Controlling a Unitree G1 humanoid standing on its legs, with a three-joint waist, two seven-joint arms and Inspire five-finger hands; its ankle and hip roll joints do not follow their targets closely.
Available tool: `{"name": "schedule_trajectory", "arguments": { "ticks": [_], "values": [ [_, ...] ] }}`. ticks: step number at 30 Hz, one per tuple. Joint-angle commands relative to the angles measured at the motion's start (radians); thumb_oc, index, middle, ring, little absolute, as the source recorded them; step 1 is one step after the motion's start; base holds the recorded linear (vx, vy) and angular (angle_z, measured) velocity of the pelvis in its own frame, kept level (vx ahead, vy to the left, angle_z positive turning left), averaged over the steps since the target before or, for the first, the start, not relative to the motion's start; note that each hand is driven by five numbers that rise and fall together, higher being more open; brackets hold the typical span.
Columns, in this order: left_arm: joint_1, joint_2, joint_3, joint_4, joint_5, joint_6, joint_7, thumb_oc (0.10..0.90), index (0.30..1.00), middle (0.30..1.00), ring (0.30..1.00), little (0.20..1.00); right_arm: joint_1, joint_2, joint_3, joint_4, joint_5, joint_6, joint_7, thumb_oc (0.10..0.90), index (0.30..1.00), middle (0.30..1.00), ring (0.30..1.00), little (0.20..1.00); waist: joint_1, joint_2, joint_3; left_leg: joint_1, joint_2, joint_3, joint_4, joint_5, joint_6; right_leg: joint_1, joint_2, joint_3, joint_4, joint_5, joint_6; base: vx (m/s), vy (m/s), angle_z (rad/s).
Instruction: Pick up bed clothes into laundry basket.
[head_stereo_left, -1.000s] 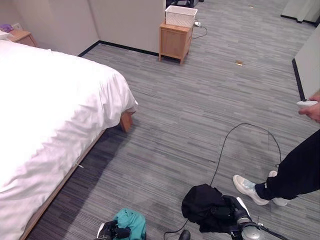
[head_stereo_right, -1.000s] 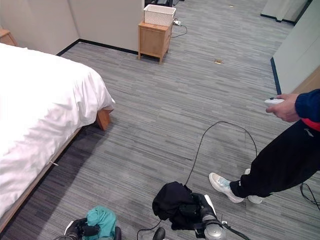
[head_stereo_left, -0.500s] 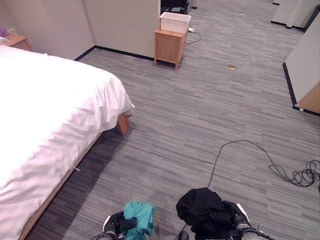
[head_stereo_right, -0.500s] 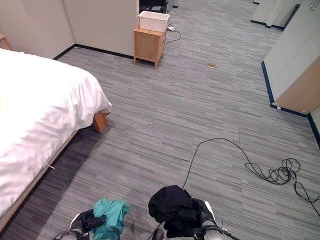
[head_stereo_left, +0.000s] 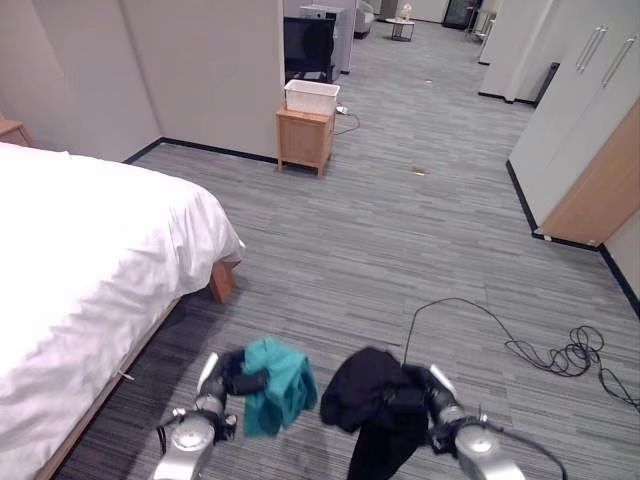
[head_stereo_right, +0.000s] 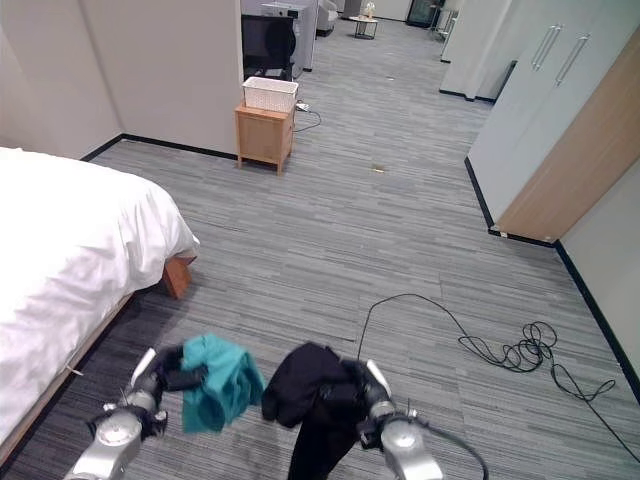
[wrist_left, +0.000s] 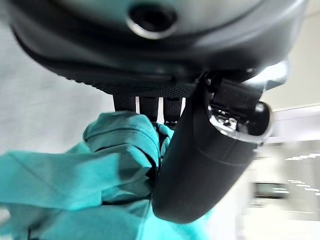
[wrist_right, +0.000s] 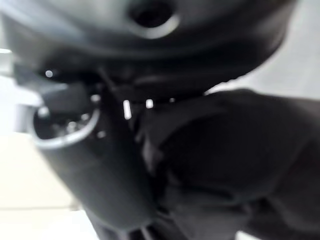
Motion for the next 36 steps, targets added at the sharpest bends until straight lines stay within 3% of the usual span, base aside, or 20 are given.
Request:
{"name": "schedule_trajectory", "arguments": {
  "ticks": [1,3,7,15,17,19,20,22,24,25,27,29,31,32,33,36],
  "values": [
    [-0.062,0.012,0.012,-0.041,0.013,-0.102,0.025,0.4,0.3,0.3,0.3,0.3,-0.117,-0.05,-0.039,-0.08,-0.072,-0.119,-0.028,0.4,0.3,0.3,0.3,0.3,0.007,0.02,-0.028,-0.018,0.056,0.085,0.007,0.029,-0.073,0.022,-0.12,0.093,0.012,-0.012,0.172,0.0,0.0,0.0],
    [-0.053,0.031,0.049,-0.095,0.013,-0.112,0.025,0.4,0.3,0.3,0.3,0.3,-0.122,-0.101,-0.078,-0.18,-0.142,-0.13,-0.036,0.4,0.3,0.3,0.3,0.3,0.009,0.018,-0.034,-0.016,0.056,0.088,0.007,0.025,-0.073,0.022,-0.124,0.092,0.011,-0.011,0.175,0.02,0.043,0.02],
    [-0.053,0.062,0.081,-0.127,0.018,-0.118,0.028,0.4,0.3,0.3,0.3,0.3,-0.134,-0.129,-0.111,-0.232,-0.167,-0.132,-0.039,0.4,0.3,0.3,0.3,0.3,0.009,0.015,-0.036,-0.014,0.055,0.091,0.007,0.016,-0.069,0.016,-0.128,0.098,0.012,-0.006,0.18,0.0,0.025,0.02],
    [0.02,0.098,0.158,-0.144,-0.003,-0.115,0.013,0.4,0.3,0.3,0.3,0.3,-0.137,-0.125,-0.129,-0.222,-0.2,-0.108,-0.038,0.4,0.3,0.3,0.3,0.3,0.011,0.008,-0.001,0.004,0.037,0.104,0.009,-0.006,-0.041,-0.026,-0.14,0.129,0.09,-0.007,0.189,0.0,0.079,-0.11],
    [0.031,0.113,0.17,-0.116,0.005,-0.101,0.008,0.4,0.3,0.3,0.3,0.3,-0.127,-0.118,-0.141,-0.234,-0.209,-0.105,-0.036,0.4,0.3,0.3,0.3,0.3,0.014,-0.007,0.02,0.013,0.034,0.112,0.009,-0.016,-0.031,-0.077,-0.152,0.131,0.197,0.038,0.218,0.0,0.07,-0.09],
    [0.036,0.123,0.184,-0.1,0.004,-0.096,0.013,0.4,0.3,0.3,0.3,0.3,-0.119,-0.117,-0.15,-0.249,-0.217,-0.099,-0.032,0.4,0.3,0.3,0.3,0.3,0.009,-0.011,0.04,0.031,0.053,0.12,0.011,-0.018,-0.031,-0.155,-0.151,0.142,0.335,0.14,0.234,0.0,-0.005,-0.07],
    [0.036,0.125,0.185,-0.102,0.001,-0.095,0.014,0.4,0.3,0.3,0.3,0.3,-0.123,-0.118,-0.148,-0.252,-0.221,-0.099,-0.032,0.4,0.3,0.3,0.3,0.3,0.007,0.001,0.06,0.036,0.073,0.129,0.013,-0.013,-0.029,-0.226,-0.142,0.152,0.437,0.217,0.234,-0.06,0.018,-0.03],
    [0.051,0.128,0.198,-0.115,-0.01,-0.091,0.019,0.4,0.3,0.3,0.3,0.3,-0.139,-0.118,-0.141,-0.253,-0.226,-0.097,-0.037,0.4,0.3,0.3,0.3,0.3,0.012,0.071,0.092,0.053,0.14,0.14,0.016,-0.012,-0.013,-0.363,-0.159,0.106,0.686,0.228,0.234,-0.08,0.177,0.03],
    [0.058,0.12,0.206,-0.119,-0.024,-0.086,0.02,0.4,0.3,0.3,0.3,0.3,-0.153,-0.113,-0.128,-0.272,-0.236,-0.093,-0.031,0.4,0.3,0.3,0.3,0.3,0.012,0.138,0.11,0.046,0.19,0.142,0.019,-0.006,0.01,-0.53,-0.205,0.113,1.007,0.168,0.234,-0.04,0.307,-0.15],
    [0.053,0.119,0.198,-0.113,-0.026,-0.081,0.022,0.4,0.3,0.3,0.3,0.3,-0.153,-0.115,-0.127,-0.279,-0.243,-0.092,-0.032,0.4,0.3,0.3,0.3,0.3,0.001,0.161,0.124,0.056,0.204,0.121,0.021,-0.004,0.018,-0.605,-0.197,0.13,1.154,0.117,0.234,0.06,0.296,-0.47],
    [0.042,0.11,0.183,-0.109,-0.025,-0.074,0.026,0.4,0.3,0.3,0.3,0.3,-0.154,-0.119,-0.133,-0.296,-0.248,-0.087,-0.038,0.4,0.3,0.3,0.3,0.3,-0.017,0.191,0.14,0.062,0.218,0.087,0.024,0.01,0.03,-0.764,-0.136,0.153,1.404,0.015,0.234,0.08,0.177,-0.3],
    [0.041,0.108,0.173,-0.124,-0.02,-0.07,0.023,0.4,0.3,0.3,0.3,0.3,-0.158,-0.126,-0.14,-0.312,-0.245,-0.089,-0.044,0.4,0.3,0.3,0.3,0.3,-0.026,0.216,0.162,0.072,0.239,0.078,0.031,0.018,0.036,-0.91,-0.12,0.152,1.583,-0.022,0.234,0.09,0.085,0.18],
    [0.036,0.108,0.162,-0.13,-0.019,-0.067,0.022,0.4,0.3,0.3,0.3,0.3,-0.165,-0.13,-0.137,-0.322,-0.238,-0.088,-0.046,0.4,0.3,0.3,0.3,0.3,-0.03,0.219,0.176,0.082,0.243,0.072,0.035,0.009,0.04,-1.025,-0.151,0.169,1.674,-0.028,0.231,0.2,0.052,0.41],
    [0.026,0.11,0.157,-0.127,-0.023,-0.066,0.025,0.4,0.3,0.3,0.3,0.3,-0.169,-0.125,-0.134,-0.322,-0.23,-0.086,-0.046,0.4,0.3,0.3,0.3,0.3,-0.034,0.204,0.182,0.096,0.232,0.063,0.032,-0.003,0.037,-1.071,-0.193,0.164,1.631,-0.006,0.229,0.19,0.017,0.58],
    [0.025,0.11,0.157,-0.127,-0.024,-0.066,0.025,0.4,0.3,0.3,0.3,0.3,-0.17,-0.125,-0.134,-0.322,-0.23,-0.086,-0.046,0.4,0.3,0.3,0.3,0.3,-0.038,0.202,0.183,0.095,0.231,0.059,0.032,-0.002,0.038,-1.071,-0.197,0.164,1.633,-0.006,0.229,0.21,-0.008,0.67],
    [0.005,0.105,0.137,-0.116,-0.032,-0.069,0.028,0.4,0.3,0.3,0.3,0.3,-0.167,-0.128,-0.144,-0.322,-0.216,-0.08,-0.05,0.4,0.3,0.3,0.3,0.3,-0.055,0.188,0.192,0.104,0.218,0.023,0.048,-0.023,0.029,-1.064,-0.183,0.118,1.433,0.047,0.233,0.17,-0.05,0.51]
  ]
}}
